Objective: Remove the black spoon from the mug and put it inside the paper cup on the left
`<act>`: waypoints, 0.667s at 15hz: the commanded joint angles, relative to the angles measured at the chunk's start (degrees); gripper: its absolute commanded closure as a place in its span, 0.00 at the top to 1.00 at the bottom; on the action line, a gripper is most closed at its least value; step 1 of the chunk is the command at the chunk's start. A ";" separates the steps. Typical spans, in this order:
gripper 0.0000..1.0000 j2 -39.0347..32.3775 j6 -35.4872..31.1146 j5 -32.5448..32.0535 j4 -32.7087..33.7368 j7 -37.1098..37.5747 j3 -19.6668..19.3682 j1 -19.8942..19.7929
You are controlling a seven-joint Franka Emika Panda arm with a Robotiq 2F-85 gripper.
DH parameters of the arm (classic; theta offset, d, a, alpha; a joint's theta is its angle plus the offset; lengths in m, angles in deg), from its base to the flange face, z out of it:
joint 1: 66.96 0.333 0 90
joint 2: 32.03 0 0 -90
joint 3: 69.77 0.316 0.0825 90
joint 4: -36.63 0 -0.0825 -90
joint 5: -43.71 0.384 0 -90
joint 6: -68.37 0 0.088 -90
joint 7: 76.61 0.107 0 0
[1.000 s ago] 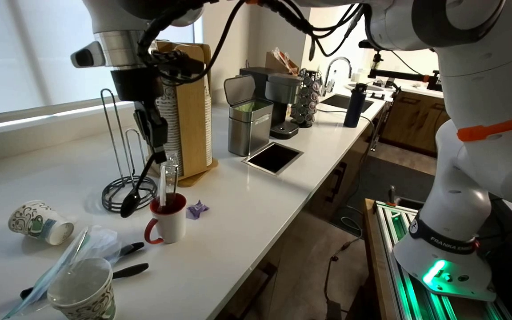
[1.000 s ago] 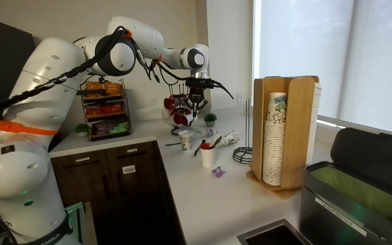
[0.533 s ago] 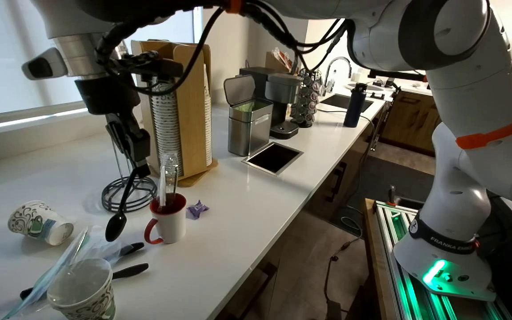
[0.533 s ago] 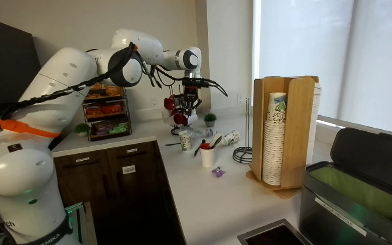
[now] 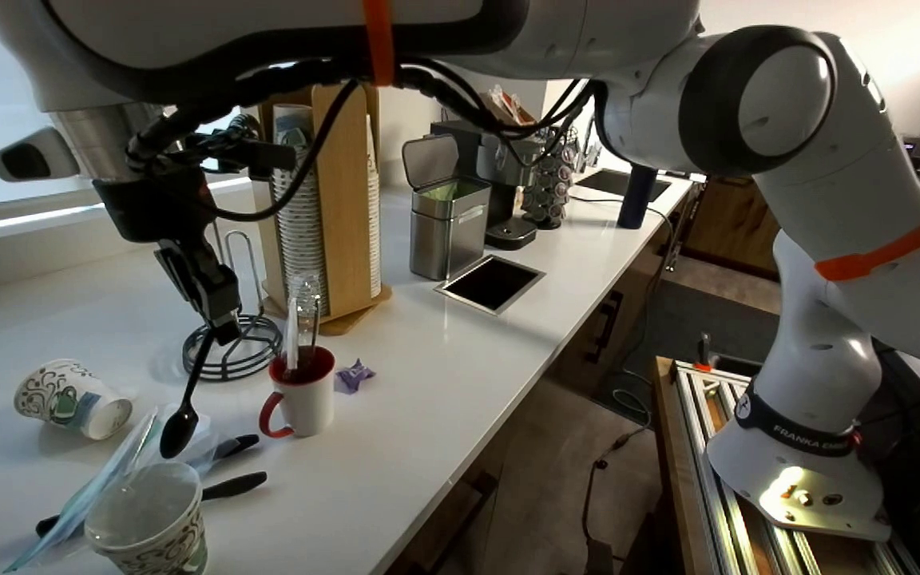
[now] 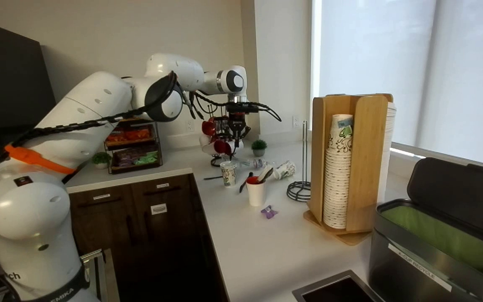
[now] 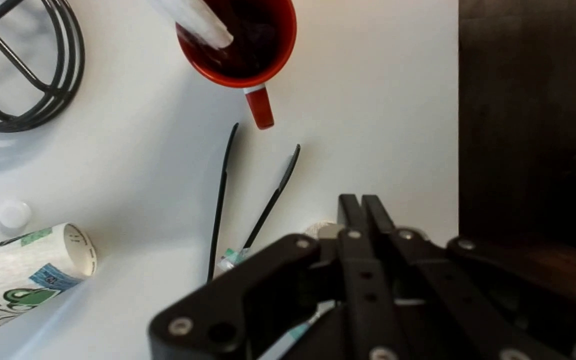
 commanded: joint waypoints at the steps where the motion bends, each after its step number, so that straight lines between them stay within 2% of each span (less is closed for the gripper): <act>1: 0.01 -0.96 -0.08 -0.20 0.86 0.34 -0.15 0.26; 10: 0.01 -7.24 2.43 -2.04 7.47 -1.94 -1.18 3.44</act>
